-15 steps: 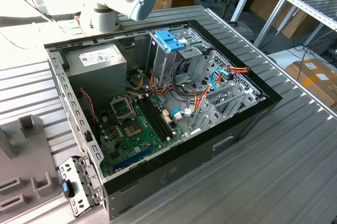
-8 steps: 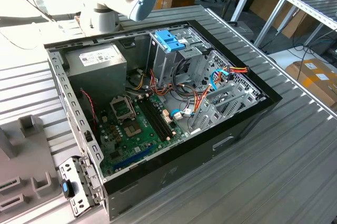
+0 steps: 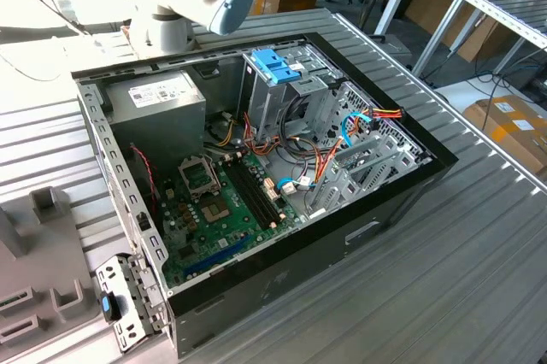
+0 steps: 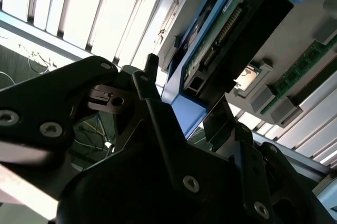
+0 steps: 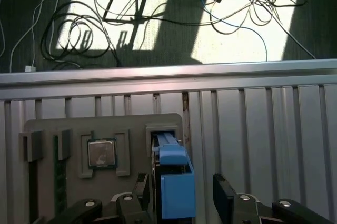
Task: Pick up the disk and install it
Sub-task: 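Pick up the disk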
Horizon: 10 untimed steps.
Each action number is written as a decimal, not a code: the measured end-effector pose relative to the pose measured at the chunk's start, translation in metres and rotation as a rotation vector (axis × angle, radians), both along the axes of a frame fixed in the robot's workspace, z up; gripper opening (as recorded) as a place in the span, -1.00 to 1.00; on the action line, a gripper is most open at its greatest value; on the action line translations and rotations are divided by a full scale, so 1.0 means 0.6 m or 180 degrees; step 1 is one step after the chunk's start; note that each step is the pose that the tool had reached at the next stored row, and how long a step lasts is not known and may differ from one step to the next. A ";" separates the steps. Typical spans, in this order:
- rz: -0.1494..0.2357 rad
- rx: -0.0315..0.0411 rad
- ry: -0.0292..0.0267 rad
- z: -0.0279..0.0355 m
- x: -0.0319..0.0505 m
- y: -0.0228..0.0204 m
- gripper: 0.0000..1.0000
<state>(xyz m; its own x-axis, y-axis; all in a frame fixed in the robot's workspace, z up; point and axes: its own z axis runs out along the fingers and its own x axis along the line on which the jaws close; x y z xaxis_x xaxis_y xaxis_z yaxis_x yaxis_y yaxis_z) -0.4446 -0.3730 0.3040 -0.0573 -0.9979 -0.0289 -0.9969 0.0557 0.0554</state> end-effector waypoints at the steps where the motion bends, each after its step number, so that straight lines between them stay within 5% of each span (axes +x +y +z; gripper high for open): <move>1: 0.0000 0.0000 0.0000 -0.001 -0.001 -0.0002 0.20; 10: 0.0004 0.0000 0.0000 -0.008 -0.011 -0.0006 0.20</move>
<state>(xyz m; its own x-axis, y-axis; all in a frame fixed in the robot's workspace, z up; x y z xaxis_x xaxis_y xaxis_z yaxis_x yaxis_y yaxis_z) -0.4510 -0.3734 0.2992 -0.0560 -0.9980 -0.0289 -0.9970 0.0544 0.0553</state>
